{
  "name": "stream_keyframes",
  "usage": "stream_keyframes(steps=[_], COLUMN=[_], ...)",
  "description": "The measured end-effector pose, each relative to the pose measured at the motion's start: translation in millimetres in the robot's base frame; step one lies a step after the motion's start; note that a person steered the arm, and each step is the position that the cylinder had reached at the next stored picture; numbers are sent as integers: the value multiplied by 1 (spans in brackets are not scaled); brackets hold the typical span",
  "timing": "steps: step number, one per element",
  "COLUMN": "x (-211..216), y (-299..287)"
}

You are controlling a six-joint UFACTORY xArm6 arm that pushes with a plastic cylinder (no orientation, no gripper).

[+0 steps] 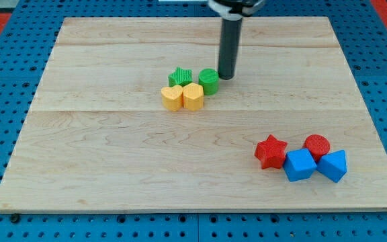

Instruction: Point at the blue triangle

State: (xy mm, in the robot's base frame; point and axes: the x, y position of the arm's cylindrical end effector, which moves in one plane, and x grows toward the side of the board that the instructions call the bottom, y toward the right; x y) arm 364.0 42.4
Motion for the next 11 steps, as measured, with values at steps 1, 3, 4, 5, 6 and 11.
stream_keyframes(steps=[1,3,4,5,6,11], x=[1,23,110,170,180,193], y=[-12,124,178,226,258,161])
